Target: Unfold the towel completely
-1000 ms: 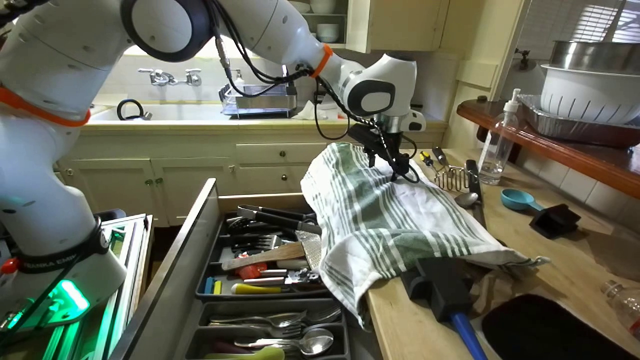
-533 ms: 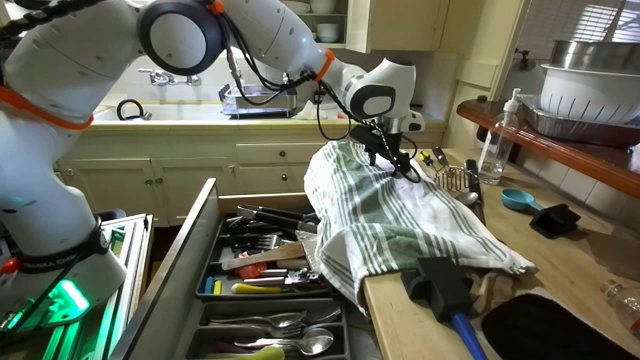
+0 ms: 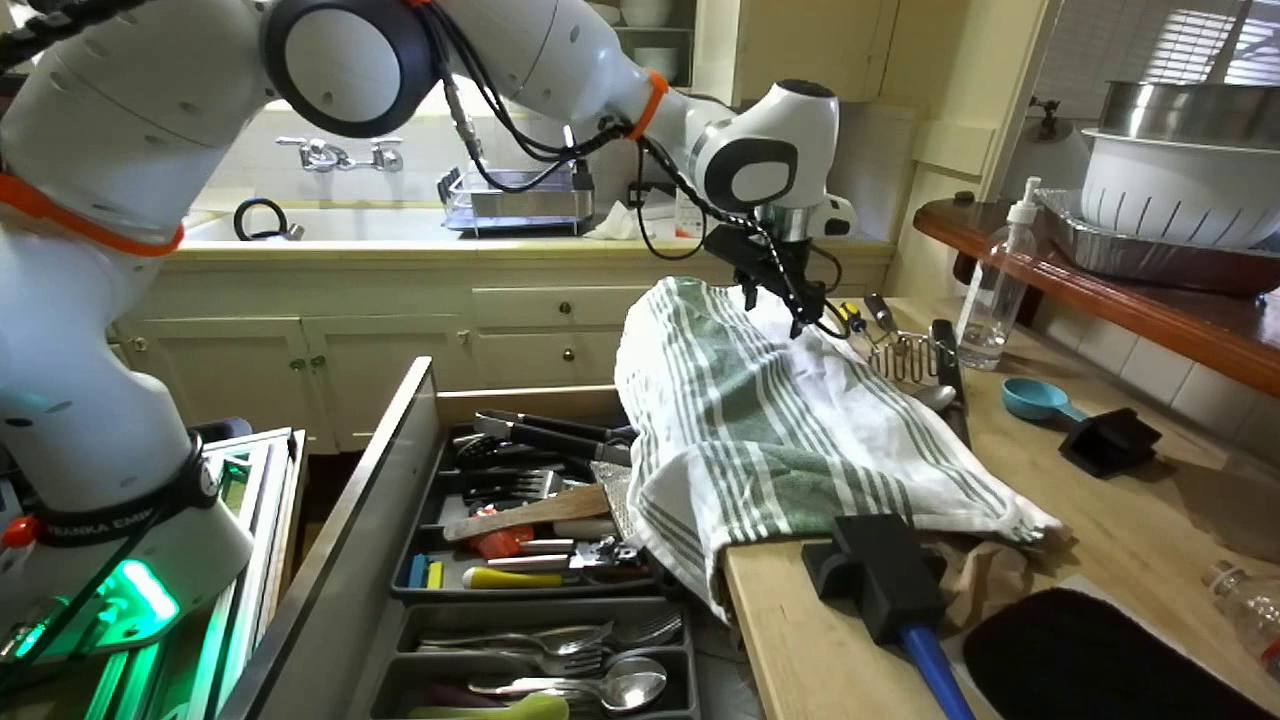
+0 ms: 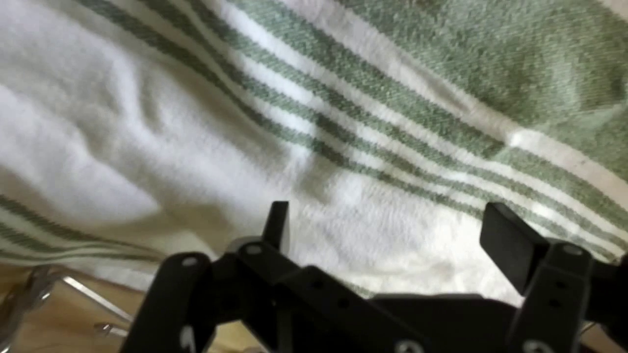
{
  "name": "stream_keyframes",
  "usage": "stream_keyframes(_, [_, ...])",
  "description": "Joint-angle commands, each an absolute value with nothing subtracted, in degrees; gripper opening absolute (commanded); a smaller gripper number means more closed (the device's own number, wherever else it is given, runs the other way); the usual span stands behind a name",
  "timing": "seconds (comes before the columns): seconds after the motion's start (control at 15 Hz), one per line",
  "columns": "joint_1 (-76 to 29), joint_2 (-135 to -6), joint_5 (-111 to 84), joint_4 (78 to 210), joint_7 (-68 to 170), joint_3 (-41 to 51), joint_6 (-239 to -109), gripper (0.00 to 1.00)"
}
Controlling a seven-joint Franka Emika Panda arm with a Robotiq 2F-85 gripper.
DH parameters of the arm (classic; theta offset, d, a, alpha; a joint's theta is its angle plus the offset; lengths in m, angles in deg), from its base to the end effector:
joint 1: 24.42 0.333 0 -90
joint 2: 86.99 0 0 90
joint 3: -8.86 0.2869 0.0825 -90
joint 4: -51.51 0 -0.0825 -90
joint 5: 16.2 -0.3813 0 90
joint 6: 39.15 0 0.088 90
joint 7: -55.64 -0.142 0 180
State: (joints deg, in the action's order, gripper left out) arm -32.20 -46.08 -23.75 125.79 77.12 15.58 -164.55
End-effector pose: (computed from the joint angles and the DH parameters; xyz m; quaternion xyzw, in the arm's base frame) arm 0.7423 -0.0229 0.2878 -0.9835 -0.1257 -0.1071 0.0742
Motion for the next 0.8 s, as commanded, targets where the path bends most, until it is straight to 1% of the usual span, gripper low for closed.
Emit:
stream_keyframes(0.0, [-32.50, -58.68, -22.29, 136.58, 73.12, 12.33, -163.94, 1.00])
stream_keyframes(0.13, [-30.87, -64.80, -17.35, 141.83, 68.91, 8.26, -164.90, 1.00])
stream_keyframes(0.4, [-28.83, -77.16, -7.04, 151.58, 58.75, 3.26, -160.97, 1.00])
stream_keyframes(0.47, [-30.69, -69.63, -11.42, 143.06, 64.06, 5.20, -162.17, 1.00])
stream_keyframes(0.53, [-30.65, -71.74, -10.83, 144.62, 63.52, 4.79, -161.94, 1.00])
stream_keyframes(0.73, [-30.60, -71.48, -10.93, 144.32, 63.72, 5.04, -161.94, 1.00])
